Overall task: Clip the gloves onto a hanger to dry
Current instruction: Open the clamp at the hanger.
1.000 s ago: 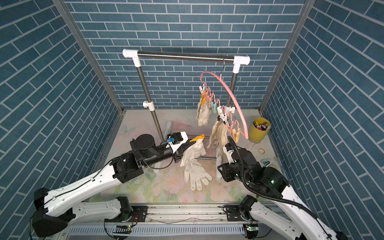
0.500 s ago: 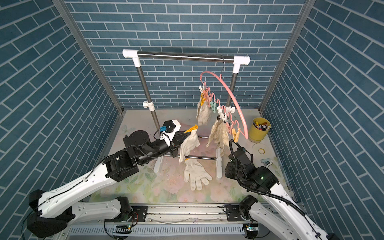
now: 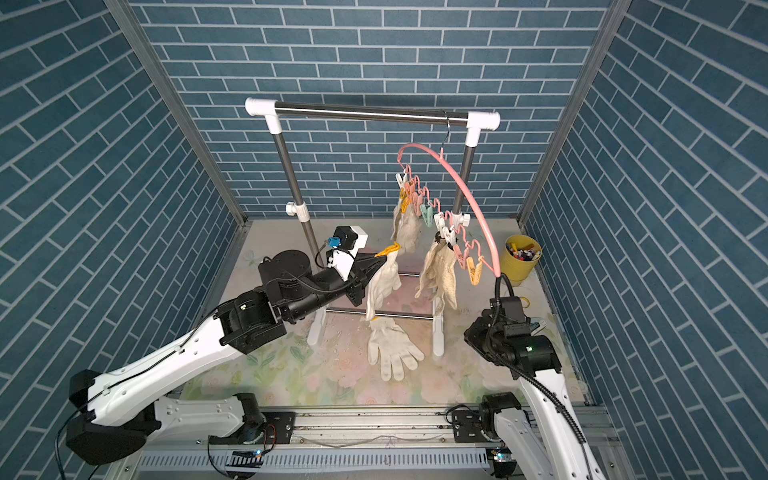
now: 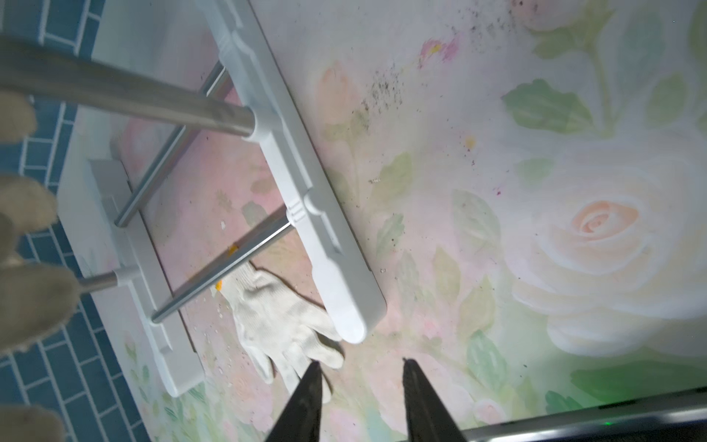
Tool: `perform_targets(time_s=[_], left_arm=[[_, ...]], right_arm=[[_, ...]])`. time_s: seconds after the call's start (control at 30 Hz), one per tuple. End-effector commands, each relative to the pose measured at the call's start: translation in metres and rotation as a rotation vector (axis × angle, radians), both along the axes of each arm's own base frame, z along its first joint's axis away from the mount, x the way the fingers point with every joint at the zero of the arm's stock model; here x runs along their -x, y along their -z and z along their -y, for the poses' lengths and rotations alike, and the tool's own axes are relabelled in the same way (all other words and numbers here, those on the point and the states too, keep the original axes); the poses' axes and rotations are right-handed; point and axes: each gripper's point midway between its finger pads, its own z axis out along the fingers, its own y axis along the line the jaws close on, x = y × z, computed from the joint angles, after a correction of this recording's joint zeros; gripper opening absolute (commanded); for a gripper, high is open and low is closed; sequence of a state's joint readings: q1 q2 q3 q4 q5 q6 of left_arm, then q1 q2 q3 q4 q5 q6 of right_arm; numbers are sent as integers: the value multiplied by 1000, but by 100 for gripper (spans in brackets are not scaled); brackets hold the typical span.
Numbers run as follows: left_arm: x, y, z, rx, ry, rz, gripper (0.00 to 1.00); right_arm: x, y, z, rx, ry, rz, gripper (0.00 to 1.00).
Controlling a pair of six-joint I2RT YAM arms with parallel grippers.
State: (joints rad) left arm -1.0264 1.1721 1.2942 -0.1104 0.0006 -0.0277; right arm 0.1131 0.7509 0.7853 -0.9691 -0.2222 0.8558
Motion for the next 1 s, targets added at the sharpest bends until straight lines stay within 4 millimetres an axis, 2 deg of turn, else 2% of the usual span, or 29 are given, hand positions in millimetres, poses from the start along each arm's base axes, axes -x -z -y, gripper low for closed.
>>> perform_targets(time_s=[0.0, 0.17, 0.33, 0.6, 0.97], left_arm=[[19, -9, -2, 13, 86, 51, 0], [2, 1, -6, -37, -10, 1, 0], [-9, 5, -3, -34, -53, -21, 0], [-10, -3, 12, -41, -19, -54, 0], [2, -17, 11, -75, 43, -47, 0]], right_arm=[[-35, -46, -1, -43, -53, 142, 35], [-59, -93, -3, 38, -200, 244, 33], [-55, -112, -21, 40, -363, 312, 30], [-31, -103, -65, 169, -633, 276, 24], [-9, -100, -99, 239, -815, 259, 23]])
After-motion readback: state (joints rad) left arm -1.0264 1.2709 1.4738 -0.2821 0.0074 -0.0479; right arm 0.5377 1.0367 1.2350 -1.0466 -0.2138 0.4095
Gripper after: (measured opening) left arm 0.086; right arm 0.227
